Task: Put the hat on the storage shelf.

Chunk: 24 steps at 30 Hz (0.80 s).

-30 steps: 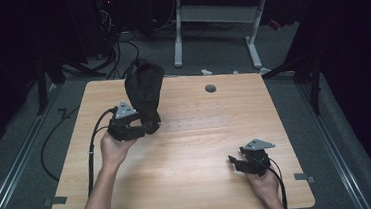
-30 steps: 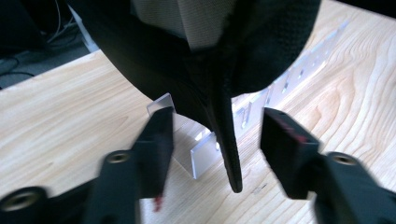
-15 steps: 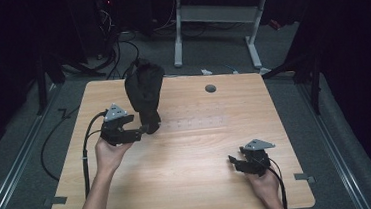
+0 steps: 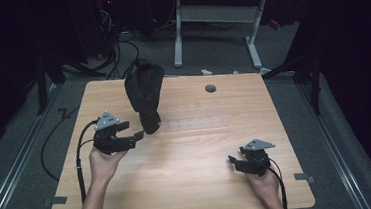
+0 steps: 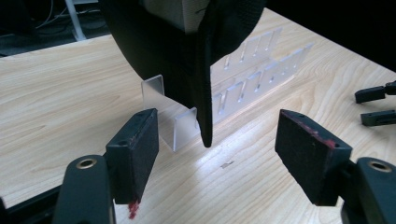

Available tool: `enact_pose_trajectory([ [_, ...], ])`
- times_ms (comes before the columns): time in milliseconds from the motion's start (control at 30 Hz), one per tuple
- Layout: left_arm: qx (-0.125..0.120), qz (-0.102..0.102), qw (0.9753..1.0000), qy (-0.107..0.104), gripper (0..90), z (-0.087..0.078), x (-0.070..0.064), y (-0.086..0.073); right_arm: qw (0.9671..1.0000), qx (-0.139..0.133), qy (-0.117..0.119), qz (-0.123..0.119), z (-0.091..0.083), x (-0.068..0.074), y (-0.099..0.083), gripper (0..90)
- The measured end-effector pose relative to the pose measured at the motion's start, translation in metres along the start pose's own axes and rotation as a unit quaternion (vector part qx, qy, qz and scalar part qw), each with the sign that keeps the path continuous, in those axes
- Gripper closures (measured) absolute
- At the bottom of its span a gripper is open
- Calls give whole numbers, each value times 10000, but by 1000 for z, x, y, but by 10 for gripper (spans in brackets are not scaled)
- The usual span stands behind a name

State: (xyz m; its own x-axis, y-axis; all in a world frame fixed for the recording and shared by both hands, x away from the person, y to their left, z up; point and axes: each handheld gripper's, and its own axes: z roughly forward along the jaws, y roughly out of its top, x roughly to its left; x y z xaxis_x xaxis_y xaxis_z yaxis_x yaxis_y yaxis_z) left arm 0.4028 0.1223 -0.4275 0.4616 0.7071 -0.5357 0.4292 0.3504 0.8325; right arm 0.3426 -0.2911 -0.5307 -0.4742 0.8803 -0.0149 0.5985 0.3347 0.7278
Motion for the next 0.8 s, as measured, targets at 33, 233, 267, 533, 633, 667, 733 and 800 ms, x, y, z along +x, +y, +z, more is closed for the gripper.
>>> enact_pose_trajectory([
  [33, 1, -2, 10000, -7, 308, -1, 0, 0, 10000, -1, 0, -1, 0, 0, 0, 397],
  [233, -2, -60, 10000, -28, 311, -8, -2, -4, 10000, -2, -2, 5, 0, 0, 0, 397],
  [267, -18, -80, 10000, -41, 311, -11, -2, -5, 10000, -1, -2, 5, 0, 0, 0, 397],
  [533, -11, -158, 9999, -9, 311, -18, -2, -11, 10000, -1, 1, 0, 0, 0, 0, 397],
  [633, -14, -192, 9998, 6, 310, -21, -2, -15, 10000, -2, 0, 1, 0, 0, 0, 397],
  [667, -4, -200, 9998, 13, 309, -22, -1, -16, 10000, -1, 1, 2, 0, 0, 0, 397],
  [733, -7, -208, 9998, 44, 307, -24, 0, -18, 10000, -1, 0, 1, 0, 0, 0, 397],
  [800, 21, -126, 9999, 106, 305, -27, 0, -21, 10000, 0, 1, 0, 0, 0, 0, 397],
])
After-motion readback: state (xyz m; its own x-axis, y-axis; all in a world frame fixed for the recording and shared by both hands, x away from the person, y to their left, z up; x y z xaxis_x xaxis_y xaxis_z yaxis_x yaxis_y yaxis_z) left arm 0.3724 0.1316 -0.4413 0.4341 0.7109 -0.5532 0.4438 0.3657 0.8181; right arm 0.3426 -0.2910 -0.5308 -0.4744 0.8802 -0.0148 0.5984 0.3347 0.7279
